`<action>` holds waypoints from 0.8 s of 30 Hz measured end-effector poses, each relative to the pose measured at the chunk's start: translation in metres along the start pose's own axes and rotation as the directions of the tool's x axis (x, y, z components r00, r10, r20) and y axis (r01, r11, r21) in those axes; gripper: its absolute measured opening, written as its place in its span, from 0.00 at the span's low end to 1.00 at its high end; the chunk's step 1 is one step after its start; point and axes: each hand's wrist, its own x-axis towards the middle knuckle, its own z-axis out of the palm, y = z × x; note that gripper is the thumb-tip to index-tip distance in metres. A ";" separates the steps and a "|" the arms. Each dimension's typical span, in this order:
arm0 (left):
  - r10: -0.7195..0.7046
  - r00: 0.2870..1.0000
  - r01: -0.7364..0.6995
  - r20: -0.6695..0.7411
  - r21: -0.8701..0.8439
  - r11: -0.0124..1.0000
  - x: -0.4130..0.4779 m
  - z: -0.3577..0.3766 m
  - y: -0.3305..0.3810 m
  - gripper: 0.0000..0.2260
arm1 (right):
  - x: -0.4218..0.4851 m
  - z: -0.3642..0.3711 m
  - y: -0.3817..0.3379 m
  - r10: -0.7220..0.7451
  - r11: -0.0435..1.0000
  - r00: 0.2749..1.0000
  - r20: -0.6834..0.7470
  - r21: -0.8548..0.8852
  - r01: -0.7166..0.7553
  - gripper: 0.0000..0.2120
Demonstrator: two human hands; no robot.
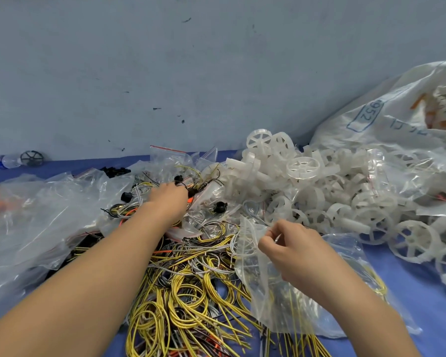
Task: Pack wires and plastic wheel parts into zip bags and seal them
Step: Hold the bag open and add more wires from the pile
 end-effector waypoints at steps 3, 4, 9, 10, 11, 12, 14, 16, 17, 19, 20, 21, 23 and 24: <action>-0.015 0.999 0.012 0.036 0.078 0.997 0.009 0.002 -0.001 0.17 | 0.002 -0.003 0.003 -0.007 1.000 1.000 -0.004 0.008 0.007 0.09; -0.010 0.999 0.006 0.043 0.098 0.995 0.009 0.002 0.000 0.16 | 0.003 -0.004 0.003 -0.009 1.000 1.000 -0.005 0.012 0.009 0.09; 0.091 0.982 -0.081 0.166 -0.068 0.994 -0.010 -0.012 -0.005 0.12 | 0.002 -0.007 0.008 -0.009 1.000 1.000 -0.008 0.024 0.009 0.09; 0.123 0.972 -0.099 0.201 -0.124 0.987 -0.017 -0.017 -0.006 0.12 | 0.001 -0.007 0.008 -0.007 1.000 1.000 -0.009 0.024 0.007 0.09; 0.145 0.965 -0.106 0.218 -0.178 0.978 -0.026 -0.023 -0.009 0.12 | 0.000 -0.008 0.009 -0.005 1.000 1.000 -0.010 0.023 0.005 0.09; 0.164 0.961 -0.113 0.221 -0.227 0.967 -0.036 -0.028 -0.012 0.13 | 0.000 -0.009 0.009 -0.002 1.000 1.000 -0.012 0.023 0.003 0.09; 0.200 0.966 -0.140 0.163 -0.320 0.937 -0.059 -0.038 -0.017 0.16 | -0.002 -0.010 0.008 0.000 1.000 1.000 -0.016 0.029 0.001 0.08; 0.183 0.983 -0.163 0.002 -0.444 0.881 -0.088 -0.046 -0.019 0.14 | -0.003 -0.011 0.007 0.002 0.999 1.000 -0.014 0.043 -0.001 0.08; 0.171 0.982 -0.187 -0.079 -0.518 0.835 -0.103 -0.049 -0.019 0.12 | -0.004 -0.012 0.006 0.003 0.999 1.000 -0.013 0.049 -0.003 0.08; 0.164 0.979 -0.204 -0.123 -0.669 0.715 -0.130 -0.050 -0.014 0.11 | -0.006 -0.012 0.005 0.006 0.998 1.000 -0.019 0.057 -0.004 0.08; 0.154 0.984 -0.167 -0.089 -0.759 0.629 -0.139 -0.047 -0.011 0.11 | -0.007 -0.012 0.005 0.004 0.998 1.000 -0.023 0.056 -0.003 0.08; 0.123 0.991 -0.105 -0.047 -0.843 0.527 -0.145 -0.042 -0.008 0.11 | -0.007 -0.011 0.005 0.002 0.999 1.000 -0.027 0.052 -0.001 0.08; -0.013 1.000 0.011 0.007 -0.943 0.334 -0.150 -0.031 -0.003 0.09 | -0.009 -0.010 0.005 0.001 0.999 1.000 -0.027 0.040 0.000 0.08; -0.095 0.995 0.036 0.009 -0.960 0.279 -0.151 -0.027 -0.003 0.09 | -0.010 -0.009 0.006 0.002 0.999 1.000 -0.023 0.034 -0.001 0.07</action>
